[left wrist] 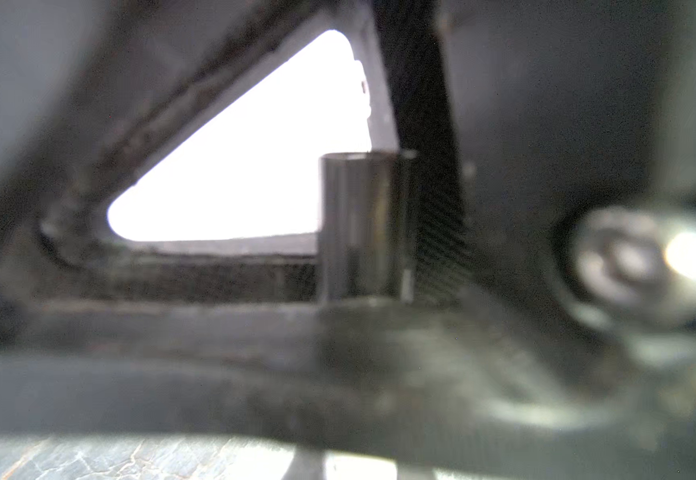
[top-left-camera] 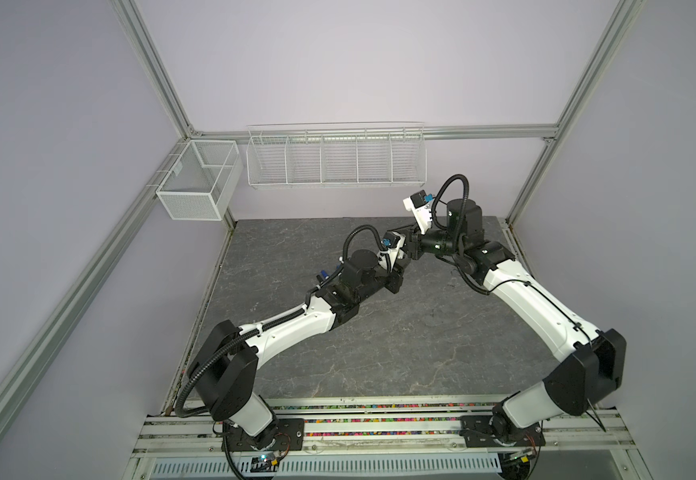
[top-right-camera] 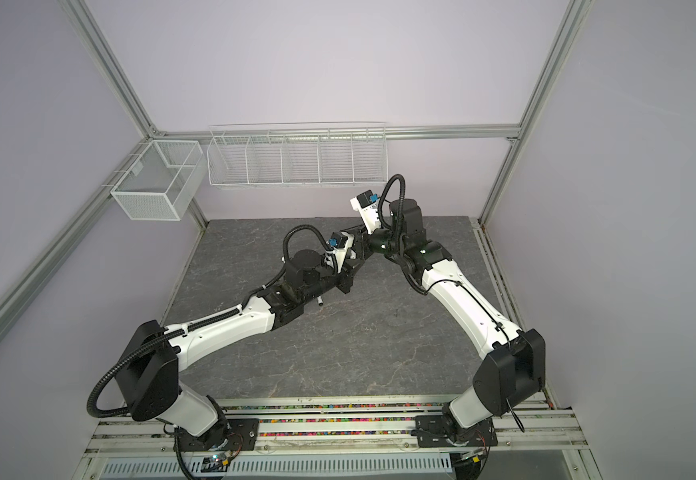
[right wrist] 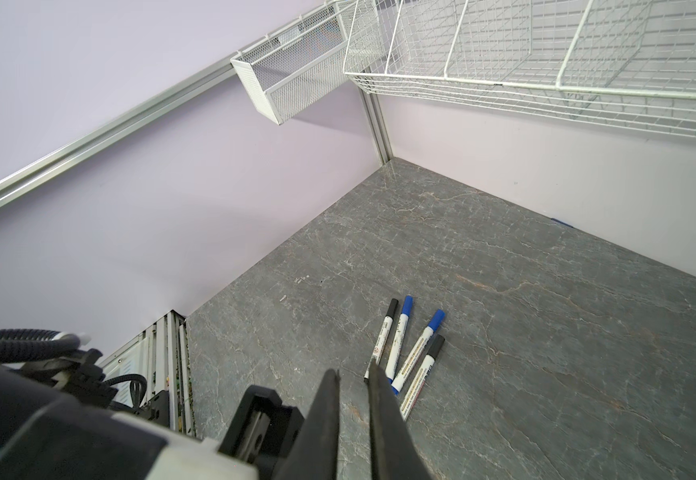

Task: Insert the pens into the pen caps
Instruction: 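Press the black cap down onto the marker with the right gripper, then open and draw back the right gripper while the left gripper carries the capped marker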

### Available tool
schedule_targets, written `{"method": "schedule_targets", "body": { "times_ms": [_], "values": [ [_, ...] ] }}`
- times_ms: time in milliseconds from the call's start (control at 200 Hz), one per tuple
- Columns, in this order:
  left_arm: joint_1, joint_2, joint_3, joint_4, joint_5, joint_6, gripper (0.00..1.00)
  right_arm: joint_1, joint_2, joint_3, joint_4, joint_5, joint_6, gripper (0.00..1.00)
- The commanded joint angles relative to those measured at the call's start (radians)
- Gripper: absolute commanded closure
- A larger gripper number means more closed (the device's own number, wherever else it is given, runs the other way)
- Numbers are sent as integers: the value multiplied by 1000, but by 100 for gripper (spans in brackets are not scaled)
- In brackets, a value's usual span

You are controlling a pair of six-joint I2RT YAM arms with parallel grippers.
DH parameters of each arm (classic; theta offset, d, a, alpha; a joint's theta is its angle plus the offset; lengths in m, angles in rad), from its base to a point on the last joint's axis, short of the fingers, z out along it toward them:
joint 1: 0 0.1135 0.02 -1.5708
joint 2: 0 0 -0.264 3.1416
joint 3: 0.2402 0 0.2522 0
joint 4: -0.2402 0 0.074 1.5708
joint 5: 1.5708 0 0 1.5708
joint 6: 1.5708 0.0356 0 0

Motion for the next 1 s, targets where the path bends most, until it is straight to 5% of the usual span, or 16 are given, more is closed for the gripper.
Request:
{"method": "schedule_targets", "body": {
  "times_ms": [0, 300, 340, 420, 510, 790, 995],
  "values": [
    [9, -36, 268, 507, 0, -36, 100, 110, 92, -123, -460, -187, -27, 93],
    [-4, -35, 171, 376, 96, -134, 100, 63, -7, -153, -365, -217, 6, 91],
    [-21, -40, 118, 358, 87, -137, 100, 61, -21, -139, -363, -221, -3, 81],
    [-62, -40, 16, 320, 78, -122, 100, 53, -50, -119, -327, -216, 24, 47],
    [-100, -30, -94, 324, 74, -136, 100, 34, -82, -96, -250, -197, 79, 29],
    [-90, -43, -314, 417, -48, -231, 100, -111, -256, -151, -89, 1, 229, 19],
    [-11, -24, -421, 532, -53, -384, 100, -164, -312, -205, -145, 152, 255, 18]
  ]
}}
